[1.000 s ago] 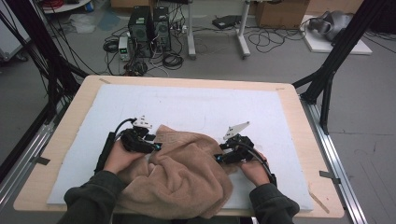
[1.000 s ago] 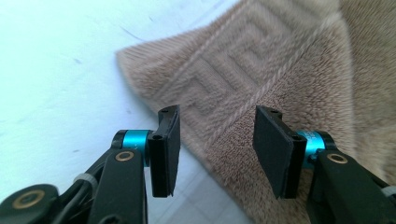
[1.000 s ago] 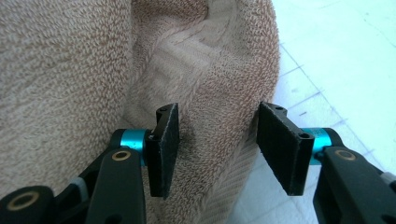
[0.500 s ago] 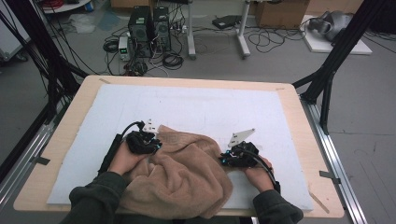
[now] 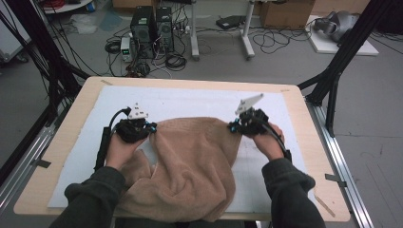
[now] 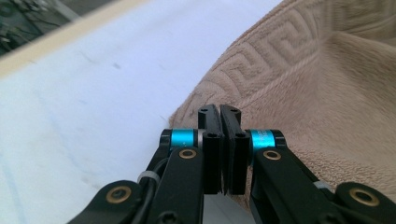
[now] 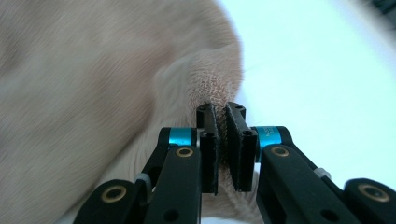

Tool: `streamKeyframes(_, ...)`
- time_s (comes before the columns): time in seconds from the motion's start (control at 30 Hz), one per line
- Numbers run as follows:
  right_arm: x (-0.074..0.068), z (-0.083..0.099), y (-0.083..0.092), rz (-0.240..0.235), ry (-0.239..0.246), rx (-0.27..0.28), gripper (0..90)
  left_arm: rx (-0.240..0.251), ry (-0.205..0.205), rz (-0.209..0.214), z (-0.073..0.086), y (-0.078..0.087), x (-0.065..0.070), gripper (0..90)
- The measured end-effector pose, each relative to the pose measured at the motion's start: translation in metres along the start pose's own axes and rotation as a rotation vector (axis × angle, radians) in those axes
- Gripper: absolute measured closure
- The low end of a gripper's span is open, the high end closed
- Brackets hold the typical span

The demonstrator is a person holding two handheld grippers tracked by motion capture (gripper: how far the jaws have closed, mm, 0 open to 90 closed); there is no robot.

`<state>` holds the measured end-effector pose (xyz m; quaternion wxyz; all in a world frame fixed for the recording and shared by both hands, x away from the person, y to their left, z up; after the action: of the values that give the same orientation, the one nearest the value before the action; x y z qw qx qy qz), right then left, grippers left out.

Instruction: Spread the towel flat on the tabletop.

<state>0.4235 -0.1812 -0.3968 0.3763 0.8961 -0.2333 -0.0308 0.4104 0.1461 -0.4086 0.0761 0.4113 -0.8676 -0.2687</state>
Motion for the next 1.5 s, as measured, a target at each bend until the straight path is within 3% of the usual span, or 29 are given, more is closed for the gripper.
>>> streamKeyframes(0.03, 0.000, 0.000, 0.000, 0.000, 0.000, 0.000, 84.6, 0.000, 0.000, 0.000, 0.000, 0.000, 0.000, 87.5)
streamKeyframes(0.07, 0.029, -0.023, 0.006, 0.079, 0.011, 0.024, 84.3, 0.041, 0.002, -0.059, -0.020, -0.003, -0.015, 87.5)
streamKeyframes(0.1, 0.029, -0.023, 0.006, 0.079, 0.011, 0.024, 84.3, 0.041, 0.002, -0.059, -0.020, -0.003, -0.015, 87.4)
streamKeyframes(0.13, 0.063, -0.047, 0.015, 0.215, -0.003, 0.072, 66.6, 0.068, 0.001, -0.105, -0.033, -0.003, -0.025, 86.9)
streamKeyframes(0.17, 0.063, -0.047, 0.015, 0.215, -0.003, 0.072, 66.6, 0.103, -0.002, -0.156, -0.044, -0.002, -0.034, 86.9)
streamKeyframes(0.2, 0.088, -0.052, 0.014, 0.278, -0.135, 0.101, 49.1, 0.136, 0.048, -0.161, -0.053, -0.003, -0.046, 73.8)
streamKeyframes(0.23, 0.088, -0.052, 0.014, 0.278, -0.135, 0.101, 49.1, 0.136, 0.048, -0.161, -0.053, -0.003, -0.046, 70.7)
streamKeyframes(0.27, 0.088, -0.044, 0.001, 0.174, -0.244, 0.116, 45.9, 0.088, 0.056, -0.119, -0.046, -0.006, -0.047, 69.1)
streamKeyframes(0.3, 0.088, -0.044, 0.001, 0.174, -0.244, 0.116, 45.9, 0.088, 0.056, -0.119, -0.046, -0.006, -0.047, 66.4)
streamKeyframes(0.33, 0.074, -0.031, -0.015, 0.107, -0.229, 0.090, 45.8, 0.051, 0.054, -0.069, -0.033, -0.007, -0.043, 63.9)
streamKeyframes(0.37, 0.074, -0.031, -0.015, 0.107, -0.229, 0.090, 45.8, 0.051, 0.054, -0.069, -0.033, -0.007, -0.043, 62.3)
streamKeyframes(0.43, 0.050, -0.013, -0.030, 0.041, -0.227, 0.068, 46.3, 0.013, 0.041, -0.024, -0.020, -0.006, -0.035, 59.7)
streamKeyframes(0.5, 0.042, -0.008, -0.033, 0.023, -0.217, 0.064, 46.2, -0.018, 0.033, 0.020, -0.006, -0.003, -0.025, 56.2)
streamKeyframes(0.53, 0.022, 0.000, -0.035, -0.017, -0.199, 0.042, 45.5, -0.060, 0.012, 0.081, 0.009, -0.001, -0.013, 55.4)
streamKeyframes(0.57, 0.022, 0.000, -0.035, -0.017, -0.199, 0.042, 45.5, -0.060, 0.012, 0.081, 0.009, -0.001, -0.013, 53.4)
streamKeyframes(0.67, -0.018, 0.010, -0.029, -0.071, -0.153, 0.092, 47.7, -0.123, 0.011, 0.179, 0.037, 0.003, 0.009, 49.4)
streamKeyframes(0.7, -0.018, 0.010, -0.029, -0.071, -0.153, 0.092, 47.7, -0.123, 0.011, 0.179, 0.037, 0.003, 0.009, 49.0)
streamKeyframes(0.77, -0.049, 0.025, -0.027, -0.107, -0.128, 0.088, 49.6, -0.157, -0.017, 0.197, 0.050, 0.002, 0.017, 50.7)
streamKeyframes(0.8, -0.059, 0.031, -0.027, -0.119, -0.119, 0.088, 50.6, -0.237, -0.040, 0.212, 0.063, -0.004, 0.020, 51.5)
streamKeyframes(0.93, -0.086, 0.056, -0.035, -0.139, -0.115, 0.048, 52.9, -0.239, -0.043, 0.223, 0.071, -0.009, 0.023, 66.4)
streamKeyframes(0.97, -0.086, 0.056, -0.035, -0.139, -0.115, 0.048, 52.9, -0.229, -0.042, 0.217, 0.071, -0.009, 0.023, 66.4)
streamKeyframes(1.03, -0.092, 0.063, -0.041, -0.147, -0.103, 0.038, 55.4, -0.228, -0.041, 0.230, 0.070, -0.010, 0.023, 83.5)
streamKeyframes(1.07, -0.092, 0.064, -0.045, -0.137, -0.103, 0.066, 65.8, -0.231, -0.048, 0.227, 0.070, -0.010, 0.024, 85.0)
streamKeyframes(1.1, -0.092, 0.064, -0.045, -0.137, -0.103, 0.066, 65.8, -0.231, -0.048, 0.227, 0.070, -0.010, 0.024, 85.8)
streamKeyframes(1.13, -0.091, 0.064, -0.044, -0.169, -0.102, 0.077, 81.9, -0.226, -0.031, 0.220, 0.069, -0.011, 0.022, 86.2)
streamKeyframes(1.23, -0.088, 0.064, -0.043, -0.199, -0.108, 0.069, 85.1, -0.218, -0.025, 0.191, 0.069, -0.011, 0.015, 86.6)
streamKeyframes(1.33, -0.077, 0.065, -0.028, -0.151, -0.060, 0.020, 90.0, -0.195, -0.002, 0.149, 0.067, -0.012, 0.005, 86.7)
streamKeyframes(1.4, -0.068, 0.068, -0.019, -0.129, -0.060, 0.014, 90.0, -0.160, 0.018, 0.086, 0.064, -0.014, -0.007, 86.7)
streamKeyframes(1.5, -0.060, 0.071, -0.013, -0.106, -0.082, 0.010, 89.7, -0.143, 0.040, 0.054, 0.062, -0.018, -0.015, 86.6)
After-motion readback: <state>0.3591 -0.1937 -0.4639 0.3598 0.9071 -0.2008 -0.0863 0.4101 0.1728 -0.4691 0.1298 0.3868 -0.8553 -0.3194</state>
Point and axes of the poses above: each handheld gripper's, and its own axes: y roughly backward along the jaws, z roughly out of its underside, x roughly to its right, the point moved 6 cm from there along -y, roughly forward along the jaws, and after that the axes turned 5 degrees about x, right-handed, at the moved point
